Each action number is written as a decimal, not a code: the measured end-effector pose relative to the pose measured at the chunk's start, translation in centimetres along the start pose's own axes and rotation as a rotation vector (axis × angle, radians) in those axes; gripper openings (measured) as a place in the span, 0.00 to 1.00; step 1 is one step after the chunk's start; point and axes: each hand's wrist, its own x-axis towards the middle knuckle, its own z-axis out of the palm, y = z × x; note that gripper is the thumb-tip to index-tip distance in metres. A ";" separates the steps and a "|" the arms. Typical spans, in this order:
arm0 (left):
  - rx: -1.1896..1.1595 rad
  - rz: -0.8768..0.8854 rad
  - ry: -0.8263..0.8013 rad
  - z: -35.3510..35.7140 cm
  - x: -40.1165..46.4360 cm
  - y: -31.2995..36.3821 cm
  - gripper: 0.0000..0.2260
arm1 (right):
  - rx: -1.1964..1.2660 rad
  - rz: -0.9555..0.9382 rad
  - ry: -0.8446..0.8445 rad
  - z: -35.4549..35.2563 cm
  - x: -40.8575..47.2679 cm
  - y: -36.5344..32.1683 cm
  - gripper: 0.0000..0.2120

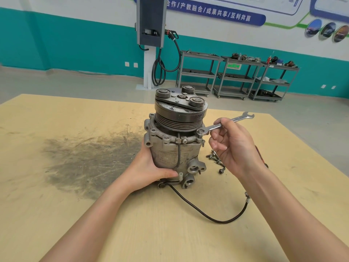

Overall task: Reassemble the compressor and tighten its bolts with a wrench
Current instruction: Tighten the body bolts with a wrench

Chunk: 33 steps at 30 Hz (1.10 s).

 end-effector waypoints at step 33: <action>0.054 0.002 -0.025 0.3 -0.3 0.1 0.26 | -1.804 -1.213 0.254 5.7 -5.2 2.8 0.11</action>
